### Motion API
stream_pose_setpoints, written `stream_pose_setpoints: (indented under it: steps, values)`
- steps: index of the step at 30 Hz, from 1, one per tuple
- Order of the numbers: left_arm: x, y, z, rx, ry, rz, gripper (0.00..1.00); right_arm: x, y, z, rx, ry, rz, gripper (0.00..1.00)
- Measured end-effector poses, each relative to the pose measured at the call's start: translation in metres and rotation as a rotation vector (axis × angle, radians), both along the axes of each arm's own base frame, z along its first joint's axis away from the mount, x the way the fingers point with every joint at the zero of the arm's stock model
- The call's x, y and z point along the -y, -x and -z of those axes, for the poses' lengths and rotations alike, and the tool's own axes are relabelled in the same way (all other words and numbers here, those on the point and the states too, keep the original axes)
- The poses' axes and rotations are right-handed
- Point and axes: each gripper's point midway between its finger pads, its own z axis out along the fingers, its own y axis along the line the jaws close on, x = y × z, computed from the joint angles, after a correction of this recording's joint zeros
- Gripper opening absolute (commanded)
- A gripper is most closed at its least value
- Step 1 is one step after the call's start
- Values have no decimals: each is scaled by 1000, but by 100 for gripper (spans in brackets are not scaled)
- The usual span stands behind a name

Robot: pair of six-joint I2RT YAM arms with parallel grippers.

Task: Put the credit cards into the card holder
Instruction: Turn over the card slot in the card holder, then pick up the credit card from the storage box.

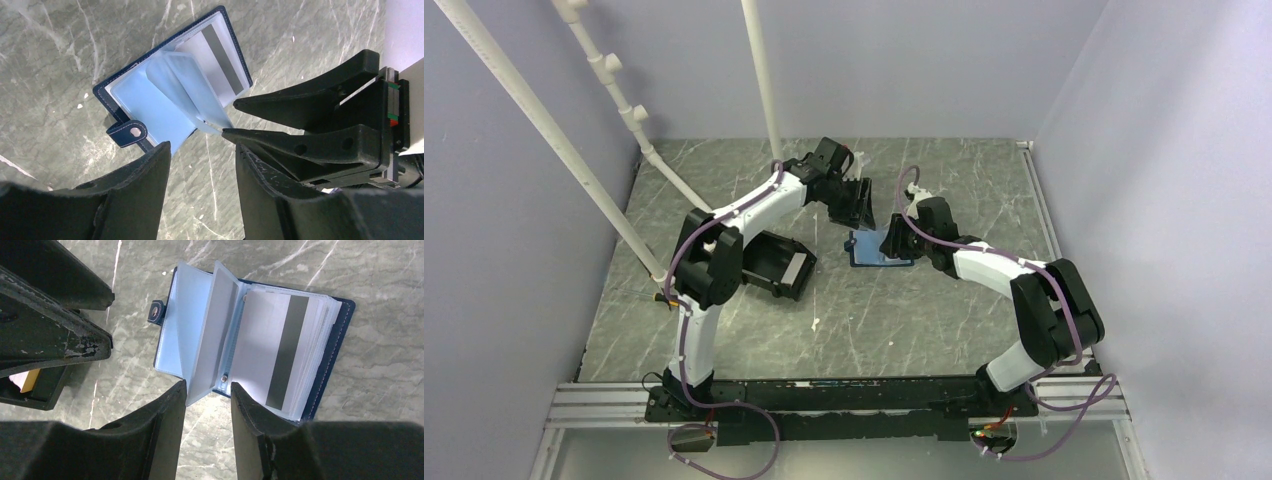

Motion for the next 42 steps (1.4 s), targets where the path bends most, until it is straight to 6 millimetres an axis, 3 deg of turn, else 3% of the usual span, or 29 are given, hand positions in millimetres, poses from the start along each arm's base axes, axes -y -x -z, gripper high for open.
stream_pose_setpoints:
  steps: [8, 11, 18, 22, 29, 32, 36, 39, 42]
  values:
    - [8, -4, -5, -3, 44, -4, 45, 1, 1, 1, -4, 1, 0, 40]
    - [17, -11, -3, -4, 73, -5, 36, 1, 0, 1, -4, 1, 1, 40]
    - [31, -17, 38, -85, 103, -14, 22, 3, 1, 2, -10, 5, 6, 41]
    - [25, -11, 62, -130, 64, -23, 20, 14, -2, 4, -21, 22, 40, 44]
    - [18, -8, 74, -131, 18, -22, 20, 45, -1, 16, -58, 122, 139, 45]
    - [12, -3, 82, -138, -5, -18, 24, 59, 5, 15, -72, 182, 172, 47]
    - [2, 7, 78, -152, -31, -8, 47, 57, 9, -6, -43, 165, 150, 50]
    - [-9, 15, 49, -123, -22, 7, 57, 42, 13, -25, -24, 82, 94, 52]
    - [-29, 29, -1, -68, 30, 24, 68, 14, 21, -40, -37, -48, 19, 54]
